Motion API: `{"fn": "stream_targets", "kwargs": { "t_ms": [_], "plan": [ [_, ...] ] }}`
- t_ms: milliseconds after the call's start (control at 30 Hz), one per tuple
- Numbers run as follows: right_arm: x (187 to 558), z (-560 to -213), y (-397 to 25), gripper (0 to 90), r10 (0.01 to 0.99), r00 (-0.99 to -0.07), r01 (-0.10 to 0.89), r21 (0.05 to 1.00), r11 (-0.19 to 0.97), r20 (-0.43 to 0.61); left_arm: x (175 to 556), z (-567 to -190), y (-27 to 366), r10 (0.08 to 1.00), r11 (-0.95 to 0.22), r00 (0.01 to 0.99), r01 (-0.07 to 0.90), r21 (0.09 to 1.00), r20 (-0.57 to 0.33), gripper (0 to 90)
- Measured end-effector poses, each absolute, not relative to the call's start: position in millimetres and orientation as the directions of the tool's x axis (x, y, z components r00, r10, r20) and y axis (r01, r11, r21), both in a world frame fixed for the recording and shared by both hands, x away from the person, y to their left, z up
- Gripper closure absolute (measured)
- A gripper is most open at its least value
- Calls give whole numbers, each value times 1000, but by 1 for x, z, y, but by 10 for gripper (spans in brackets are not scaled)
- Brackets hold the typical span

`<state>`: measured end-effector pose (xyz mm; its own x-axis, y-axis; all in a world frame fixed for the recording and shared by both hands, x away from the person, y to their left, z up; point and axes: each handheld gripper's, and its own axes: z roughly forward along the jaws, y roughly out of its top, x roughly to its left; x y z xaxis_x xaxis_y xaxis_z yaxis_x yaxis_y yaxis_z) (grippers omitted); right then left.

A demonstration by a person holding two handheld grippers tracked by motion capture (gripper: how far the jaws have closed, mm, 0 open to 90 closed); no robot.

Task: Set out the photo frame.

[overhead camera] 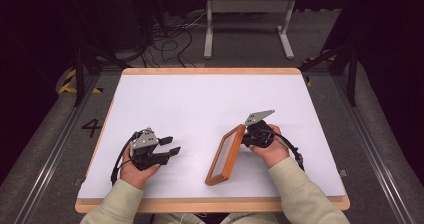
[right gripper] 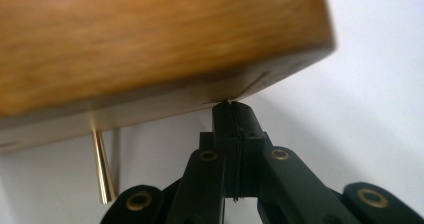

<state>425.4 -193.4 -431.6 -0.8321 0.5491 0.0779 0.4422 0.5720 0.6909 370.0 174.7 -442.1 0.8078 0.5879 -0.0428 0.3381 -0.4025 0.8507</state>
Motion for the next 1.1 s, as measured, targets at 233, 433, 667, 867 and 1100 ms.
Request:
{"fn": "stream_targets", "kwargs": {
  "t_ms": [233, 433, 667, 867, 1100],
  "plan": [
    [436, -428, -175, 900, 533, -841, 435, 695, 572, 88, 370, -442, 175, 590, -398, 806, 341, 851, -46, 506],
    [441, -426, -162, 900, 511, -855, 419, 699, 580, 89, 370, -442, 176, 591, -398, 805, 341, 852, -46, 506],
    [441, -425, -157, 900, 497, -864, 405, 708, 579, 87, 370, -442, 176, 591, -395, 806, 340, 853, -47, 506],
    [437, -420, -164, 894, 522, -849, 421, 706, 570, 85, 370, -442, 177, 589, -397, 807, 336, 854, -43, 506],
    [427, -405, -183, 780, 579, -810, 471, 693, 547, 93, 370, -441, 176, 594, -397, 804, 340, 852, -44, 507]
  ]
}}
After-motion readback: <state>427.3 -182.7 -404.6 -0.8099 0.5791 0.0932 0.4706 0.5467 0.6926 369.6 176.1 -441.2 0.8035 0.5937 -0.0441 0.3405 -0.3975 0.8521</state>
